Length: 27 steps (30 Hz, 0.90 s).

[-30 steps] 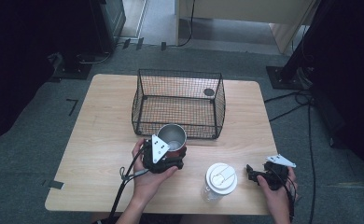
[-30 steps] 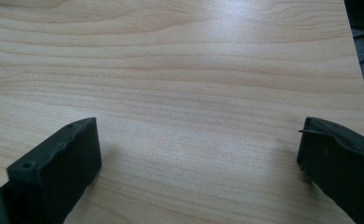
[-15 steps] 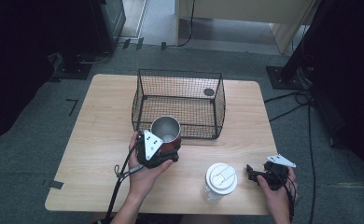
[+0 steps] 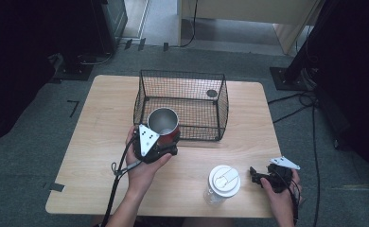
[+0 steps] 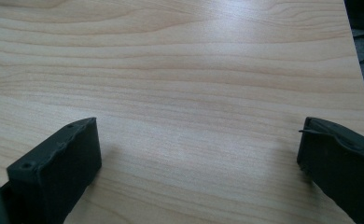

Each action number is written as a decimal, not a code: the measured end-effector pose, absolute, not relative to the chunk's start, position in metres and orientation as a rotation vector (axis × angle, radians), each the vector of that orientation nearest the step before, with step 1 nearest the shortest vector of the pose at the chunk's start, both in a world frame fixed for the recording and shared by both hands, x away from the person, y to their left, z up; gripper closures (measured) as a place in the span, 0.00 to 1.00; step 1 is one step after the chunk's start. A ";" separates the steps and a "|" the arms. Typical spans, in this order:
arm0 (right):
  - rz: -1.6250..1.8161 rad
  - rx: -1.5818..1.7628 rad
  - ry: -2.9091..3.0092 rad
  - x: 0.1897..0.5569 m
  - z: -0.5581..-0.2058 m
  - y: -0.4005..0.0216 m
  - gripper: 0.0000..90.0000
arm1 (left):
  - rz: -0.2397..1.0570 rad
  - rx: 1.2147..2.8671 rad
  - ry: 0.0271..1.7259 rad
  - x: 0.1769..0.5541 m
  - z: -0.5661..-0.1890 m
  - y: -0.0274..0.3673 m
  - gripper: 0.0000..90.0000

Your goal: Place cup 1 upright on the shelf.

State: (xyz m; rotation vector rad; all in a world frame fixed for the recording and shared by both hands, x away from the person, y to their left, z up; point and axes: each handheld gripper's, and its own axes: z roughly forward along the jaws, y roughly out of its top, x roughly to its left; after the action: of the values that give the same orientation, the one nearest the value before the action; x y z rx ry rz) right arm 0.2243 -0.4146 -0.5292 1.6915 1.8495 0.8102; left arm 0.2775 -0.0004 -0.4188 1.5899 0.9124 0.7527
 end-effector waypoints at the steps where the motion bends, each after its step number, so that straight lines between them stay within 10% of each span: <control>1: 0.810 1.691 1.849 0.224 -0.529 -0.415 0.00 | 0.758 1.587 0.908 0.279 -0.417 0.000 0.10; 27: 0.810 1.692 1.849 0.224 -0.529 -0.415 0.00 | 0.857 1.430 0.862 0.327 -0.398 -0.007 0.10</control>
State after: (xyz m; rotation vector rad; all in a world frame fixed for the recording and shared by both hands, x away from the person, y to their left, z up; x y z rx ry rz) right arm 0.2243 -0.4146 -0.5292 1.6918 1.8491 0.8099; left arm 0.3270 -0.0074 -0.3983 1.4297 0.8619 0.8572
